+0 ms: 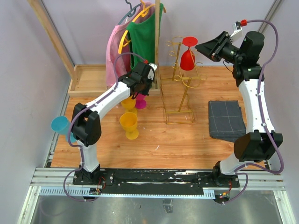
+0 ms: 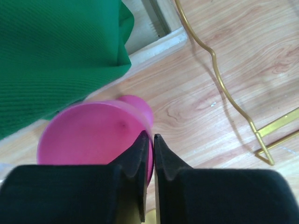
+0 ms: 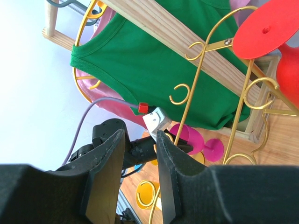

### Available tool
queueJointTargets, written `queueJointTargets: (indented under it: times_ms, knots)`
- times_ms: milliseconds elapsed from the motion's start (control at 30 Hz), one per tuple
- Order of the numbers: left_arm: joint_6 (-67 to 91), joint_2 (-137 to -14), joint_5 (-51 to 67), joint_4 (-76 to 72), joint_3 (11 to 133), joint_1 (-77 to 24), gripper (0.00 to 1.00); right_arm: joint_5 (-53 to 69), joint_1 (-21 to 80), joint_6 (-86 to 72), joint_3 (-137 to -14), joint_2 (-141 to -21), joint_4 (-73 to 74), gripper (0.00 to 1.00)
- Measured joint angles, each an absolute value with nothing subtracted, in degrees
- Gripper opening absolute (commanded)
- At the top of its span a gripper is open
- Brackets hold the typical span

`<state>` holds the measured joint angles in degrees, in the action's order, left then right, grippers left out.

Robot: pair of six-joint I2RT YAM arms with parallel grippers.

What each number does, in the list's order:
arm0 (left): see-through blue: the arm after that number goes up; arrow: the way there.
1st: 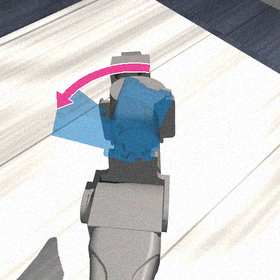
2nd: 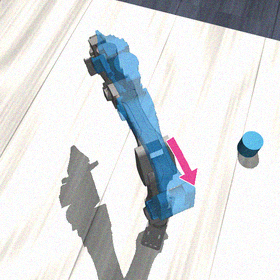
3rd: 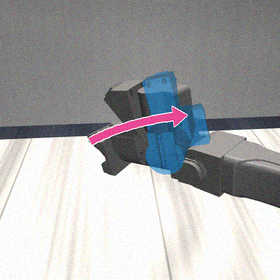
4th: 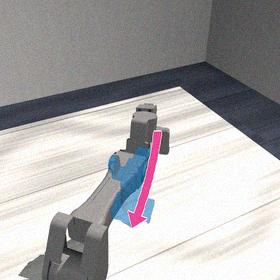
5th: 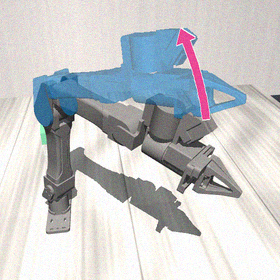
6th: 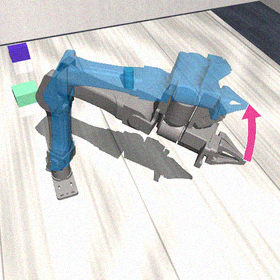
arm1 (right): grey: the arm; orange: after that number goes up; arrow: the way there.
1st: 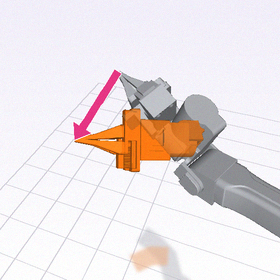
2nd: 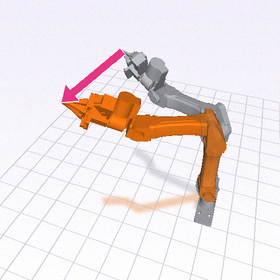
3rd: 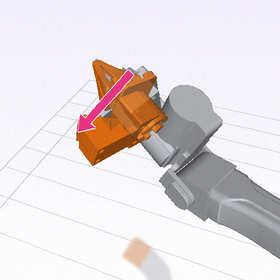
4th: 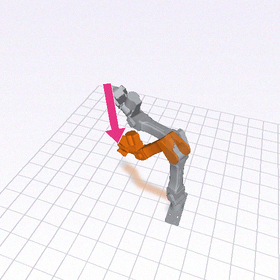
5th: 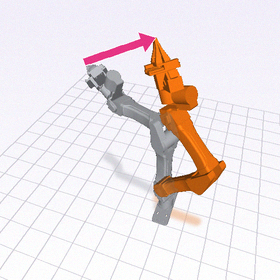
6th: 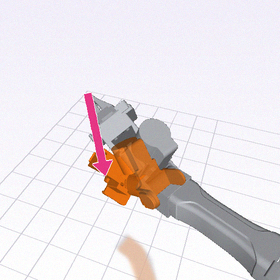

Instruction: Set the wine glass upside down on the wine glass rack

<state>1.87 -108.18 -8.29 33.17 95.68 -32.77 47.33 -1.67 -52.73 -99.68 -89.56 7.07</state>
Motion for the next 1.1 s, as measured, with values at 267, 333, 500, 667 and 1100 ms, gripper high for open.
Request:
queueJointTargets:
  times_ms: [267,333,500,667,1100]
  knots:
    - [2.0,-108.2,-7.7,32.8,95.4,-32.8,0.0,47.3,-1.7,-52.9,-99.0,-89.5,6.4,0.35]
    - [2.1,-108.2,-7.7,32.7,95.4,-32.9,0.0,47.3,-1.7,-53.1,-98.9,-89.5,6.3,0.35]
    - [2.4,-107.9,-7.6,32.8,95.3,-33.7,0.0,47.3,-1.7,-53.6,-98.8,-89.5,6.2,0.35]
    - [3.1,-106.2,-7.3,33.4,95.3,-35.1,0.0,47.3,-1.7,-53.8,-98.8,-89.4,6.2,0.35]
    - [6.4,-92.7,-4.9,34.8,95.3,-37.2,0.0,47.3,-1.7,-53.8,-98.8,-89.4,6.2,0.35]
